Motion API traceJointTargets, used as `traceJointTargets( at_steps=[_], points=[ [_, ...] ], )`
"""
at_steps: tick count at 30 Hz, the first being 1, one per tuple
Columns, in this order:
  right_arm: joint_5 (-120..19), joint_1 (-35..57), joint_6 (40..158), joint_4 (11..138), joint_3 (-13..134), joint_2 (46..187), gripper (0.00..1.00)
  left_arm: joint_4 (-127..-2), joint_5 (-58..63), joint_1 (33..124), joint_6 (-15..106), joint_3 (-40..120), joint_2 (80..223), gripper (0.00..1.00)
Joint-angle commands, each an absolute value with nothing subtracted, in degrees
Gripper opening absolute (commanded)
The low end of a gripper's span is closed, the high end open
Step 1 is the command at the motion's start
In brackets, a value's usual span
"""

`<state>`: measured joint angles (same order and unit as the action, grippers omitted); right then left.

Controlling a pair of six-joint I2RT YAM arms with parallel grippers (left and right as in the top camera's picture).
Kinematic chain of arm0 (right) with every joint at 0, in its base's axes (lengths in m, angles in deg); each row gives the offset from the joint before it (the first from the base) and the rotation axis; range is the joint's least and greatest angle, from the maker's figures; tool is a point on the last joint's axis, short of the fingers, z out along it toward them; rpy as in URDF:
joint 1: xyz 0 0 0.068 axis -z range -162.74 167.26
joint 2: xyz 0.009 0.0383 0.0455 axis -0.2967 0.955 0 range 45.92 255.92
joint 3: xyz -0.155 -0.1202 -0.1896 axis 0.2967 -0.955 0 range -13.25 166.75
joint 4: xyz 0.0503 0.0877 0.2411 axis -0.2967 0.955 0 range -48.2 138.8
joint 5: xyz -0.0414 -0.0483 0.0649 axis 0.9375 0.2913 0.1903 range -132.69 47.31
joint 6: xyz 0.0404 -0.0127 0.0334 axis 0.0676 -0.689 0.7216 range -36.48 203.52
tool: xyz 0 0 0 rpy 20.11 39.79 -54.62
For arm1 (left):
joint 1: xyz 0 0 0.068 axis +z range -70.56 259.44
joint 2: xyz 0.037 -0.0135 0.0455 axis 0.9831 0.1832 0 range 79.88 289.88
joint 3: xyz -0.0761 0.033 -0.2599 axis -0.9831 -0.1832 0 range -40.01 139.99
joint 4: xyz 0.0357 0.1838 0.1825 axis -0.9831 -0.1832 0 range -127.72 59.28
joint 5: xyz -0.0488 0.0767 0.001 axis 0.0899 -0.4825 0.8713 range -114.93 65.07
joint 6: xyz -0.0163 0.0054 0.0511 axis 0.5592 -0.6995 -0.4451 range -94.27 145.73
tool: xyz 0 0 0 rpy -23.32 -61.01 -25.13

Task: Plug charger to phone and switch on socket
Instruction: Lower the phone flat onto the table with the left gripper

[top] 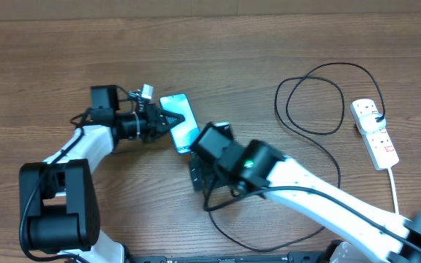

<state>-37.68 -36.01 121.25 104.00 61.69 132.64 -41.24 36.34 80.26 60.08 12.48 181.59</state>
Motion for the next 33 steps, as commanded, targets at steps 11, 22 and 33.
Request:
traceJointTargets(
  at_steps=[11,22,33],
  points=[
    [-20.71,-34.09,139.33,127.10,64.03,116.42,1.00,-40.89,27.51,64.99,52.01,12.65,181.11,0.04],
    [-20.85,-34.09,139.29,124.76,63.96,116.20,1.00,-63.14,21.35,75.89,24.75,12.65,181.13,0.04],
    [-20.87,-34.09,139.29,122.18,63.96,116.22,1.00,-61.96,23.25,76.26,19.81,12.63,181.28,0.04]
  ],
)
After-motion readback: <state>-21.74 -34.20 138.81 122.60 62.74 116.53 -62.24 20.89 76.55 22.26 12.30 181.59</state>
